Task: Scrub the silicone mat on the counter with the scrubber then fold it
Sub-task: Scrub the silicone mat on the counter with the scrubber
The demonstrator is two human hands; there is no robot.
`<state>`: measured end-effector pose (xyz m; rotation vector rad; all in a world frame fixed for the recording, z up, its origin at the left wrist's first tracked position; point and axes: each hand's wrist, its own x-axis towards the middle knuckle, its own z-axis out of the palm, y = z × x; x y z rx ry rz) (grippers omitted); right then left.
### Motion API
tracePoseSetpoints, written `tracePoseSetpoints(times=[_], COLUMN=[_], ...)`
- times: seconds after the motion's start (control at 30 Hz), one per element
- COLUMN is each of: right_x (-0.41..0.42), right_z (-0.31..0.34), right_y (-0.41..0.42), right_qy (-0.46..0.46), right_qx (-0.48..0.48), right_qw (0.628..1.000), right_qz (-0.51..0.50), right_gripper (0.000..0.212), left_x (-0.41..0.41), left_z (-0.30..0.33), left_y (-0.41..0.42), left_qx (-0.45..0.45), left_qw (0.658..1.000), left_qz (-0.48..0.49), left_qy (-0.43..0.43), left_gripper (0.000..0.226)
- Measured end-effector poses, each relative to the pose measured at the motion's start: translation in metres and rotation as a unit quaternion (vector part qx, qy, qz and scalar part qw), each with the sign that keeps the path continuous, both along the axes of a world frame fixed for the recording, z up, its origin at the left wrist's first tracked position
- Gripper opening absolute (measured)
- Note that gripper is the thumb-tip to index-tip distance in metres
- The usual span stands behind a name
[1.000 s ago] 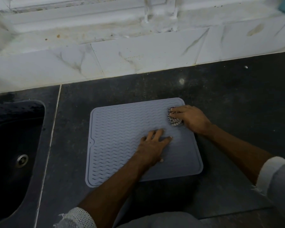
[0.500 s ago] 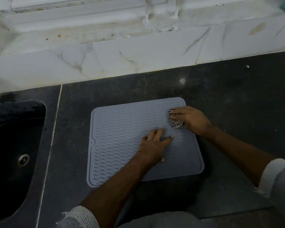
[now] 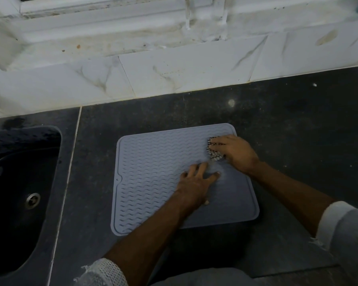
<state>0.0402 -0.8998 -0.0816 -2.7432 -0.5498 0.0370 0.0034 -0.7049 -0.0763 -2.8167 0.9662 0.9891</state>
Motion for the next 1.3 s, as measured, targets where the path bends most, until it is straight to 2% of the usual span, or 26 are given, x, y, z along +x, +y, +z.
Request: tracePoseSetpoints(times=[0.17,0.3,0.43,0.53,0.63,0.73,0.8,0.87,1.0,1.13,1.3], right_x=[0.008,0.009,0.002,-0.007,-0.009,-0.001,0.003,0.004,0.003,0.000,0.003], right_z=[0.010,0.010,-0.001,0.001,0.007,0.013,0.016,0.015,0.005,0.007,0.012], right_y=[-0.027,0.006,0.022,-0.013,-0.035,-0.026,-0.016,0.000,0.009,-0.034,-0.033], right_qy=[0.045,-0.007,0.015,-0.013,0.011,0.015,-0.020,-0.045,-0.016,-0.001,0.030], right_qx=[-0.052,0.027,-0.003,-0.031,-0.060,-0.015,0.020,0.028,-0.034,-0.044,-0.042], right_qw=[0.996,0.998,1.000,0.999,0.998,0.999,0.998,0.998,0.999,0.997,0.996], right_qz=[-0.050,-0.048,-0.019,-0.028,-0.035,-0.050,-0.056,-0.034,0.022,-0.057,-0.075], right_gripper=[0.042,0.035,0.034,0.037,0.043,0.037,0.036,0.035,0.038,0.041,0.038], left_x=[0.000,0.000,-0.001,-0.002,-0.002,-0.002,-0.001,0.000,-0.002,-0.002,-0.002], left_z=[0.000,0.000,0.000,-0.003,-0.005,-0.007,-0.007,-0.007,-0.006,-0.006,0.000], left_y=[-0.001,-0.001,-0.001,0.001,0.001,0.000,0.000,0.000,-0.001,0.000,-0.002], left_qx=[-0.004,-0.003,-0.003,-0.016,-0.021,-0.015,-0.012,-0.010,-0.004,-0.010,-0.005], left_qw=[1.000,1.000,1.000,1.000,1.000,1.000,1.000,1.000,1.000,1.000,1.000], left_qz=[0.000,0.001,0.003,0.008,0.010,0.009,0.009,0.008,0.004,0.011,0.013], left_qy=[-0.001,-0.004,0.000,-0.004,-0.004,-0.006,-0.007,-0.008,-0.007,-0.008,-0.002], left_gripper=[0.099,0.099,0.098,0.098,0.099,0.099,0.099,0.099,0.101,0.099,0.098])
